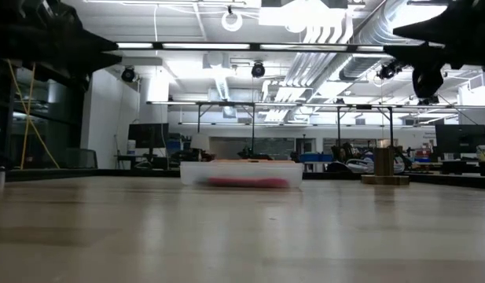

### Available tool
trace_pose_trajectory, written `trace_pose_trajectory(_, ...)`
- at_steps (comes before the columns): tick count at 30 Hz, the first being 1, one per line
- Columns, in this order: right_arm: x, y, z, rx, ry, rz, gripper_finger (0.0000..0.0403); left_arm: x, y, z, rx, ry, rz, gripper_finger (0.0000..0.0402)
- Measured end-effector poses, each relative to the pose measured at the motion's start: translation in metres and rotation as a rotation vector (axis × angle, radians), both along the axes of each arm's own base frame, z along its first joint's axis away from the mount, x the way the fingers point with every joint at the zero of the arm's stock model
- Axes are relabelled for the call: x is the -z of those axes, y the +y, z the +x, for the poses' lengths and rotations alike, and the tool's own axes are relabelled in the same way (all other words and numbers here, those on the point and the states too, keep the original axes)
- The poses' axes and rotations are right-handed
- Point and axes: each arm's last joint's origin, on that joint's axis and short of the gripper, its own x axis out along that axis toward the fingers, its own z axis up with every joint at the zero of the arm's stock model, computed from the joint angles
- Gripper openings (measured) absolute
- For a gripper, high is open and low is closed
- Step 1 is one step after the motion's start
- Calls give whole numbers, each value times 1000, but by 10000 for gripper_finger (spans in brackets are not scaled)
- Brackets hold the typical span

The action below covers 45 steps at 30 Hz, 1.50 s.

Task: Pick & place school supplies into a supply box
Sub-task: Return to Home Position

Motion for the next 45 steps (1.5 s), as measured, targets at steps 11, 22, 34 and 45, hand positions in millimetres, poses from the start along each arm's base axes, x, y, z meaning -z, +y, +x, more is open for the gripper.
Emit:
trace_pose_trajectory(11, 6, -2, 1, 79, 30, 3, 124, 1, 1, 0, -14, 6, 25, 161)
trace_pose_trajectory(22, 5, -2, 1, 91, 29, -11, 124, 25, 2, 10, 83, -53, -6, 161)
trace_pose_trajectory(34, 5, -2, 1, 75, 28, 2, 124, 37, 4, 13, 47, -5, 34, 161)
trace_pose_trajectory(45, 7, -2, 2, 79, 45, -22, 124, 38, 5, 12, 6, 6, 44, 161)
